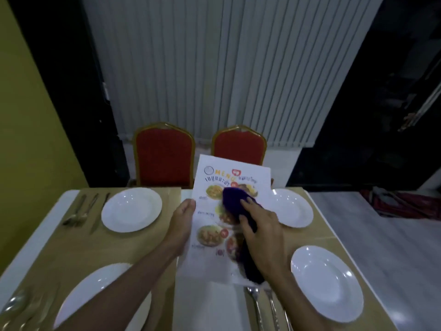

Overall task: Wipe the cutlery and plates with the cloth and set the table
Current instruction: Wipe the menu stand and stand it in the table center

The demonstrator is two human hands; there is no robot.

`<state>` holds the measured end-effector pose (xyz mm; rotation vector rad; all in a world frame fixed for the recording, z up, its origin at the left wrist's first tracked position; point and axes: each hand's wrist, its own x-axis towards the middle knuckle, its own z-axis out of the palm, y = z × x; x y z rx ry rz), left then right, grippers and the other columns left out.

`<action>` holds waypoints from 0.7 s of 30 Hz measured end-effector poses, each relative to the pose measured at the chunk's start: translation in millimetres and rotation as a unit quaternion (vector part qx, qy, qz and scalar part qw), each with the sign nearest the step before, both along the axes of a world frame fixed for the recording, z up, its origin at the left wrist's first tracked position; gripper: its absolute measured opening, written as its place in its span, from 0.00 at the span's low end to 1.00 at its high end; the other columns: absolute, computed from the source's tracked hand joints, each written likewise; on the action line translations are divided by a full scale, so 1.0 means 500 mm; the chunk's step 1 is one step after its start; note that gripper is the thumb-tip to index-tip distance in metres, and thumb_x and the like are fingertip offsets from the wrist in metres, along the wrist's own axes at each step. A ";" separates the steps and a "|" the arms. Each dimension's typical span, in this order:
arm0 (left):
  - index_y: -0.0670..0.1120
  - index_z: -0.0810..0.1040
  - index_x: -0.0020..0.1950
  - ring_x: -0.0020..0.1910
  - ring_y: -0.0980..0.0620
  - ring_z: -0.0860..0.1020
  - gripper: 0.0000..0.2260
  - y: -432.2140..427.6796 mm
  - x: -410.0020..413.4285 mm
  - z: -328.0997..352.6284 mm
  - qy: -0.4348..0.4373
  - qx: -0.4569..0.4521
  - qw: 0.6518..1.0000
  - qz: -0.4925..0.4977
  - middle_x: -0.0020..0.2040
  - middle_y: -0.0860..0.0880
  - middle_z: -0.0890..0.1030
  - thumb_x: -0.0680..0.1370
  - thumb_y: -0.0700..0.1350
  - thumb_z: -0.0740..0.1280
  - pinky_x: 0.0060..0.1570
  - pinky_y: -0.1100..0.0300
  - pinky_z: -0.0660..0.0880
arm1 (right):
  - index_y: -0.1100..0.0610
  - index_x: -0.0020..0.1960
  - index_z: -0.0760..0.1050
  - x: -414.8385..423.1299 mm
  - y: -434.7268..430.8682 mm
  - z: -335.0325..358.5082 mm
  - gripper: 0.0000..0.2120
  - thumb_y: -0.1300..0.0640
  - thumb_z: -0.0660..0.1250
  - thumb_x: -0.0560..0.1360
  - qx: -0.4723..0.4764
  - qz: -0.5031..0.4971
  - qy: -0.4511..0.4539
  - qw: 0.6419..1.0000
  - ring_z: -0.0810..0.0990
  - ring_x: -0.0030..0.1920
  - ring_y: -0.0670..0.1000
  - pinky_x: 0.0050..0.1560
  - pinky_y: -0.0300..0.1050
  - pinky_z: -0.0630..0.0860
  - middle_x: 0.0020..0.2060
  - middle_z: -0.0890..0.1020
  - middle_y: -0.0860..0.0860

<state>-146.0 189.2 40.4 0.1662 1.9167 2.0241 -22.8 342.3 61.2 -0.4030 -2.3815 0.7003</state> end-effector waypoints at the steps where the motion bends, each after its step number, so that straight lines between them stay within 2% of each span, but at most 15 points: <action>1: 0.35 0.75 0.56 0.54 0.35 0.81 0.15 0.013 0.034 0.021 0.001 0.023 1.000 0.009 0.55 0.34 0.81 0.85 0.45 0.56 0.59 0.36 0.76 | 0.48 0.68 0.75 0.000 -0.017 0.010 0.20 0.54 0.68 0.77 0.051 0.028 -0.022 0.998 0.73 0.66 0.53 0.61 0.50 0.71 0.68 0.76 0.46; 3: 0.35 0.75 0.55 0.52 0.37 0.79 0.14 0.026 0.090 0.048 0.016 0.052 0.998 0.035 0.55 0.32 0.80 0.85 0.43 0.55 0.59 0.41 0.74 | 0.47 0.70 0.73 0.024 -0.051 0.001 0.22 0.50 0.65 0.76 0.191 0.058 -0.040 0.979 0.70 0.71 0.55 0.66 0.56 0.68 0.70 0.74 0.46; 5: 0.39 0.78 0.52 0.50 0.40 0.81 0.13 0.023 0.132 0.081 0.022 0.081 0.994 0.063 0.52 0.36 0.83 0.85 0.43 0.55 0.54 0.45 0.77 | 0.48 0.70 0.73 0.057 -0.023 0.015 0.23 0.49 0.62 0.76 0.238 0.050 -0.003 0.970 0.71 0.71 0.56 0.67 0.58 0.64 0.70 0.74 0.46; 7: 0.42 0.78 0.54 0.50 0.40 0.84 0.14 0.010 0.166 0.111 0.019 0.111 0.991 0.066 0.51 0.39 0.85 0.85 0.46 0.55 0.52 0.42 0.80 | 0.49 0.72 0.72 0.070 0.029 0.055 0.23 0.48 0.58 0.77 0.208 -0.005 0.003 0.978 0.67 0.73 0.56 0.71 0.60 0.60 0.71 0.72 0.46; 9: 0.41 0.78 0.57 0.51 0.38 0.84 0.15 0.006 0.195 0.140 0.022 0.130 0.990 0.059 0.52 0.39 0.85 0.85 0.48 0.55 0.50 0.38 0.80 | 0.50 0.75 0.67 0.048 0.072 0.129 0.23 0.48 0.57 0.80 0.129 -0.073 0.000 0.989 0.60 0.77 0.55 0.75 0.59 0.53 0.74 0.68 0.48; 11: 0.40 0.77 0.58 0.53 0.37 0.83 0.15 0.018 0.216 0.163 0.027 0.137 0.988 0.060 0.53 0.39 0.85 0.85 0.48 0.56 0.53 0.36 0.79 | 0.50 0.76 0.64 0.002 0.069 0.212 0.24 0.46 0.56 0.82 0.089 -0.075 0.008 0.993 0.56 0.78 0.54 0.77 0.56 0.50 0.76 0.65 0.49; 13: 0.40 0.77 0.58 0.56 0.37 0.82 0.14 0.033 0.226 0.191 0.041 0.134 0.988 0.069 0.55 0.39 0.84 0.84 0.47 0.56 0.58 0.35 0.76 | 0.51 0.75 0.66 -0.022 0.021 0.259 0.22 0.48 0.57 0.82 0.141 -0.005 0.035 0.989 0.59 0.77 0.55 0.77 0.55 0.52 0.74 0.68 0.50; 16: 0.44 0.79 0.58 0.58 0.38 0.81 0.13 0.029 0.224 0.223 0.044 0.154 0.983 0.087 0.55 0.40 0.84 0.84 0.47 0.58 0.61 0.38 0.75 | 0.51 0.71 0.73 0.025 -0.018 0.222 0.20 0.50 0.60 0.80 0.210 0.110 0.076 0.969 0.66 0.74 0.53 0.74 0.55 0.62 0.70 0.74 0.48; 18: 0.44 0.80 0.56 0.55 0.38 0.82 0.12 0.001 0.215 0.233 0.043 0.171 0.980 0.095 0.54 0.40 0.84 0.84 0.47 0.59 0.57 0.39 0.78 | 0.51 0.70 0.74 0.071 0.017 0.200 0.20 0.51 0.62 0.79 0.184 0.113 0.097 0.972 0.66 0.74 0.52 0.73 0.57 0.65 0.69 0.75 0.47; 21: 0.43 0.79 0.56 0.50 0.40 0.84 0.12 -0.015 0.212 0.235 0.052 0.168 0.981 0.078 0.53 0.40 0.85 0.83 0.49 0.59 0.46 0.43 0.82 | 0.53 0.72 0.71 0.053 0.093 0.254 0.21 0.55 0.64 0.79 0.048 0.017 0.092 0.994 0.62 0.76 0.54 0.69 0.59 0.68 0.72 0.70 0.49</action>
